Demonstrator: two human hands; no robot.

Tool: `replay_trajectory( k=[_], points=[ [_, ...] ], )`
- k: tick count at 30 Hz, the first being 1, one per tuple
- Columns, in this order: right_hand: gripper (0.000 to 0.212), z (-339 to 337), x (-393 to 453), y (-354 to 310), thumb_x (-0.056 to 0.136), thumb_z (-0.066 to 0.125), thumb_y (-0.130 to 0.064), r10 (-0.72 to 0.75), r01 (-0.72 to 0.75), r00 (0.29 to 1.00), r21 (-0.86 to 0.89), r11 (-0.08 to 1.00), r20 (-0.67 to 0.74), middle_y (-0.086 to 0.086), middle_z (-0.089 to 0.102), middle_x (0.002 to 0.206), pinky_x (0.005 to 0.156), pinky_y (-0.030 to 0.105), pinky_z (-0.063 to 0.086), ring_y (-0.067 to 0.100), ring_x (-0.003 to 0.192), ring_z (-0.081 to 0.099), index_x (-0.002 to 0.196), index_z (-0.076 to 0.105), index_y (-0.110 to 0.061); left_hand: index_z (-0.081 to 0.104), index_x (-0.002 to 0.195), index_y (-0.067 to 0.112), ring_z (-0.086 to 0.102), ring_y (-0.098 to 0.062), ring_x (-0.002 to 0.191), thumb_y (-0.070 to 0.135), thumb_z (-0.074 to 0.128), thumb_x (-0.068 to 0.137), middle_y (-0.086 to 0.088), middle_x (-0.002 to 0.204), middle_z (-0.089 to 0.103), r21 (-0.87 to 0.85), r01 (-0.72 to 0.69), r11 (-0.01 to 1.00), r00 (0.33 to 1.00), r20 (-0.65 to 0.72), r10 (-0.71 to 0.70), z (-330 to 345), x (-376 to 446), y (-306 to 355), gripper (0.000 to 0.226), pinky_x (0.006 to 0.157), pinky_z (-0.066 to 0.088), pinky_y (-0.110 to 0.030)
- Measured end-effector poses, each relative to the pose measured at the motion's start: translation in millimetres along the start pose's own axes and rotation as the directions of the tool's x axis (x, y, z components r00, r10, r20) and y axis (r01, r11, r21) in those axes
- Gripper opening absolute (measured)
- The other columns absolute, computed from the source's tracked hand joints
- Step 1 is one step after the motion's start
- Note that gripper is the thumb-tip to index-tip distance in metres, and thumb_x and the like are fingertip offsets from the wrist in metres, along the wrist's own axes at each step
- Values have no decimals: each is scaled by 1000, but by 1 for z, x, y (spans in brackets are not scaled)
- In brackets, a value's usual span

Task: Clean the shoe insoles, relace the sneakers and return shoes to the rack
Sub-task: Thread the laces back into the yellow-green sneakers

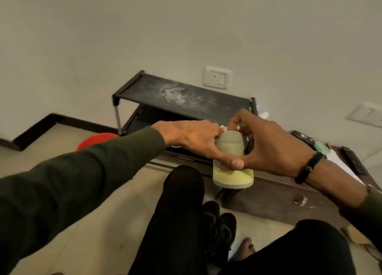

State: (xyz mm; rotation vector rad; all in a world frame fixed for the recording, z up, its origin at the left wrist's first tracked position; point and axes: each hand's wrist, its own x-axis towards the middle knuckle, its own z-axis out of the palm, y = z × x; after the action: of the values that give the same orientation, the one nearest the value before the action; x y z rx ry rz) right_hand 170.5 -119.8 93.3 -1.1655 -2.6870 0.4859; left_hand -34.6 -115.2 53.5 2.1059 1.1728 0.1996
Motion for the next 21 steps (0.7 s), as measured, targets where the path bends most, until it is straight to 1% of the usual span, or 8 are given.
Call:
replay_trajectory(
  k=[2,5,9,12,14,16,18,21],
  points=[
    [58,9,24,-28,64,81,-60,-75,75,997,13,997,24,-15,65,101,68,24,54,2,86,63,108,52,-36,57,126,40,65,-2,105,89,66,59,17,115,68,4,40,999,998,-57,-40,-9,-33,-16,83,97,54,-34],
    [44,29,60,-70,64,76,-62,-160,158,986,27,987,51,-17,66,91,64,23,49,0,82,63,96,59,-38,61,124,34,62,-2,103,87,65,64,16,115,64,51,87,995,946,-317,-66,-15,-91,-44,81,92,54,-32],
    [42,73,100,-117,64,81,-59,-208,188,971,162,969,118,-15,66,89,64,20,48,-2,78,61,94,62,-36,64,126,30,55,-2,103,91,59,65,18,119,58,166,238,957,782,-617,-87,0,-156,-94,86,89,50,-29],
    [48,123,126,-140,60,85,-57,-210,162,960,244,956,184,-12,68,90,68,27,54,2,80,64,95,65,-30,62,127,34,55,-3,105,84,65,69,18,119,56,80,258,963,670,-733,-119,28,-196,-133,76,85,49,-22],
    [42,165,138,-150,61,89,-51,-200,128,945,271,954,260,-12,67,86,64,24,52,2,76,63,90,65,-31,66,125,29,57,-3,102,71,68,79,13,116,61,-85,229,970,564,-800,-203,57,-218,-159,62,83,47,-18],
    [39,211,144,-157,65,90,-47,-166,82,925,246,966,343,-10,65,85,61,26,50,5,74,61,89,65,-28,71,115,25,62,-1,89,58,63,92,12,107,69,-338,199,920,417,-820,-391,96,-234,-186,42,75,51,-23],
    [38,263,147,-161,67,88,-47,-139,42,905,240,970,401,-6,65,88,67,34,54,12,79,62,90,65,-26,74,108,27,66,-3,78,53,57,99,10,97,72,-530,243,813,322,-746,-583,139,-241,-216,32,72,57,-37],
    [31,330,150,-161,71,86,-40,-83,-74,862,286,955,501,-7,65,91,67,32,55,14,85,63,88,62,-28,74,111,26,68,-5,86,42,57,102,12,104,74,-614,345,710,330,-629,-704,192,-241,-253,25,83,57,-36]
  ],
)
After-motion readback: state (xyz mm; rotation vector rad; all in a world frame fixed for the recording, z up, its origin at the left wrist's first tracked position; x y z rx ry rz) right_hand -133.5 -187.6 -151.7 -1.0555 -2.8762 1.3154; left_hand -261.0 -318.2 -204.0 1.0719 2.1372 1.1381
